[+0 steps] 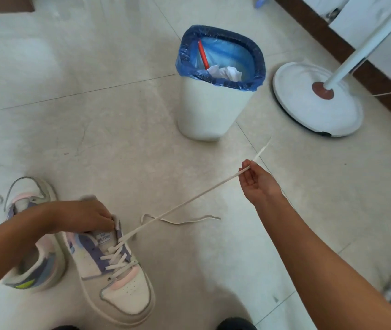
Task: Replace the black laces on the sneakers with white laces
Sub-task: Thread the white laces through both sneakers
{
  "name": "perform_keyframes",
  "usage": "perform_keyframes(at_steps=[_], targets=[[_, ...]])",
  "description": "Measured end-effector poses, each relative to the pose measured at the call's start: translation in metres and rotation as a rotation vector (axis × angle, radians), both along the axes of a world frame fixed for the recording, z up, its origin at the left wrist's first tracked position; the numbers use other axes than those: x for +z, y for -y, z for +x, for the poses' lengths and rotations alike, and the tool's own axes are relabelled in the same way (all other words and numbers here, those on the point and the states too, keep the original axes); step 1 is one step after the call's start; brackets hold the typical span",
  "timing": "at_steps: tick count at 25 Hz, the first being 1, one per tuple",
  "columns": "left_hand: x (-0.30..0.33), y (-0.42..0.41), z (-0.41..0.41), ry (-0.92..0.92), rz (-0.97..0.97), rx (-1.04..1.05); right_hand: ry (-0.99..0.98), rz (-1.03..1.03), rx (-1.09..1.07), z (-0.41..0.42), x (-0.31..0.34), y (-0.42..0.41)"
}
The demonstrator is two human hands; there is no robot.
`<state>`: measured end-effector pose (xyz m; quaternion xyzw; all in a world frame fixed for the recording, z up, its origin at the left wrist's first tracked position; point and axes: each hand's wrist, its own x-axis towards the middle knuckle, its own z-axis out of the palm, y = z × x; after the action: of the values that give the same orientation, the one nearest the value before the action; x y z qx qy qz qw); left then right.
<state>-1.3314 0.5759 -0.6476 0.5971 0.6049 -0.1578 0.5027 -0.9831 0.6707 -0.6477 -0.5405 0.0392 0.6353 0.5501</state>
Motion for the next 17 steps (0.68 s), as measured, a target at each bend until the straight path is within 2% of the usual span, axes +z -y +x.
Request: perform_keyframes(at_steps=[4,10,17], targets=[[-0.014,-0.003,-0.011,0.007,-0.003,0.043,0.034,0.021,-0.042,0.013,-0.001,-0.008],[-0.023,0.003,-0.016,-0.114,0.016,-0.026,0.006,0.100,-0.160,0.035,0.006,-0.021],[-0.007,0.004,-0.010,-0.141,-0.052,0.010,0.047,0.213,-0.065,0.035,0.012,-0.019]])
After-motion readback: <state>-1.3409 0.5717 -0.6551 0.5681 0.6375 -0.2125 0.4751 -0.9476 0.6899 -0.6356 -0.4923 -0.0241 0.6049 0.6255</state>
